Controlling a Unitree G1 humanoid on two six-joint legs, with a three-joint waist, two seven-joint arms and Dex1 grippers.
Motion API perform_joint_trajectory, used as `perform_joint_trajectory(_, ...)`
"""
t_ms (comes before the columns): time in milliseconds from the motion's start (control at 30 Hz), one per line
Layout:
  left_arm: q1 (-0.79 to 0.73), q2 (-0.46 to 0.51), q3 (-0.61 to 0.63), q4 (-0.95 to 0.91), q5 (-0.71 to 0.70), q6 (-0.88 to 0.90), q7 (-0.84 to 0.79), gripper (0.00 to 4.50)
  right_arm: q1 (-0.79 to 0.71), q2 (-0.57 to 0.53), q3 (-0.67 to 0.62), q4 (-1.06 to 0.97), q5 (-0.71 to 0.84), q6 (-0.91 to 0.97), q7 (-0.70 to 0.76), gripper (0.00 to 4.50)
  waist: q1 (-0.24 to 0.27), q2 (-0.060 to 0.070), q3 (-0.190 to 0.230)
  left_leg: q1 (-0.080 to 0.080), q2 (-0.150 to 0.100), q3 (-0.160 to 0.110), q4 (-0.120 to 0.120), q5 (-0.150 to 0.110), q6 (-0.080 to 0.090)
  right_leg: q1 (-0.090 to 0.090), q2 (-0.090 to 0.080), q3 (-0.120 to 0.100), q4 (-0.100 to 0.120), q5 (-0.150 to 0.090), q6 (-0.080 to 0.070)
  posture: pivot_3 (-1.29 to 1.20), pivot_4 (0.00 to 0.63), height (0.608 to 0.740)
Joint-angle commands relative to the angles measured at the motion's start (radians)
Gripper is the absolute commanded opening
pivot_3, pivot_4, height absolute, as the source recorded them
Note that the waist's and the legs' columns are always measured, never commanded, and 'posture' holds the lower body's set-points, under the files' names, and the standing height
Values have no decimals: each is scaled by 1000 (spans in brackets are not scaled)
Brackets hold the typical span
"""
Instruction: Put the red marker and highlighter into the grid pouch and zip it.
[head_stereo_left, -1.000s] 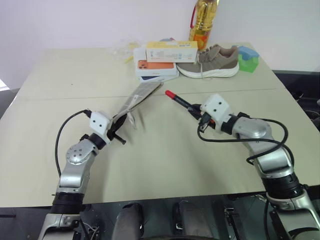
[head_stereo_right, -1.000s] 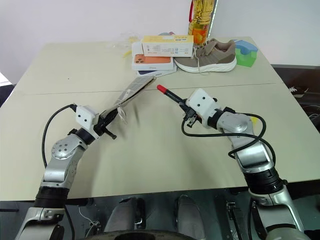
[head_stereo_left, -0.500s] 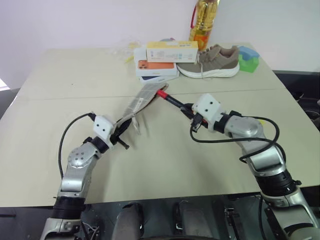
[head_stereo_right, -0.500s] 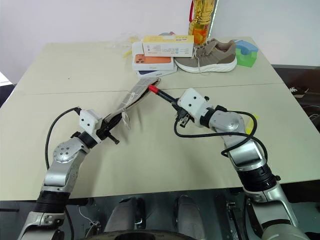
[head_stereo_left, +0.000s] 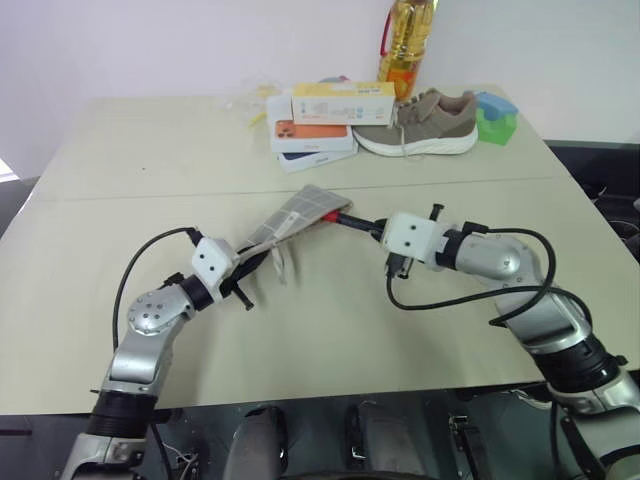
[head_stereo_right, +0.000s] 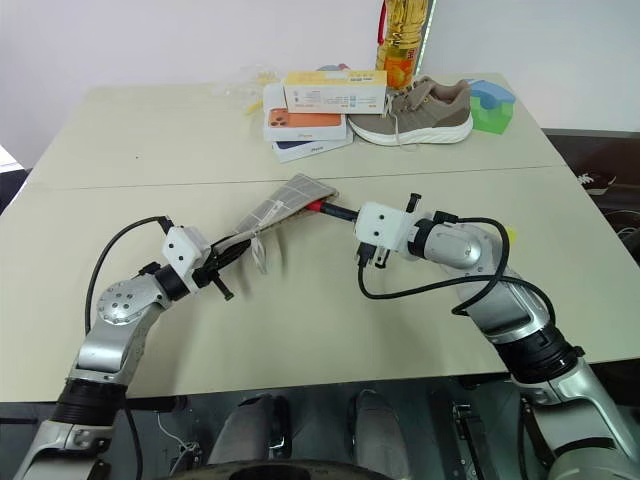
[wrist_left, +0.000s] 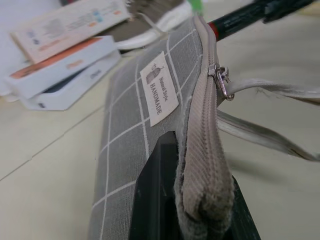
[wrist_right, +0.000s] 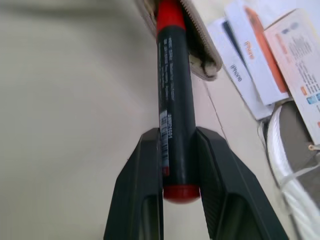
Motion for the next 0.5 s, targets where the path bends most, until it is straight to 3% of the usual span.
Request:
perform_joint_trajectory(33, -46, 33, -27, -13, -10, -43, -93, 0, -46, -3, 34, -41, -40, -85, 51, 407, 0, 0, 0, 0, 0, 0, 0, 0, 0, 0, 0, 0, 0, 0, 0, 0, 150, 740)
perform_joint_trajectory(367, -80, 42, -66, -23, -20, -45, -201, 0, -50, 79, 85, -86, -69, -95, 115, 407, 1, 0, 0, 0, 0, 0, 1, 0, 0, 0, 0, 0, 0, 0, 0, 0, 150, 740)
perform_joint_trajectory(500, -78, 31, -70, -19, -5, -45, -191, 0, -37, 90, 49, -106, -53, -56, 122, 2284, 2, 0, 0, 0, 0, 0, 1, 0, 0, 0, 0, 0, 0, 0, 0, 0, 150, 740)
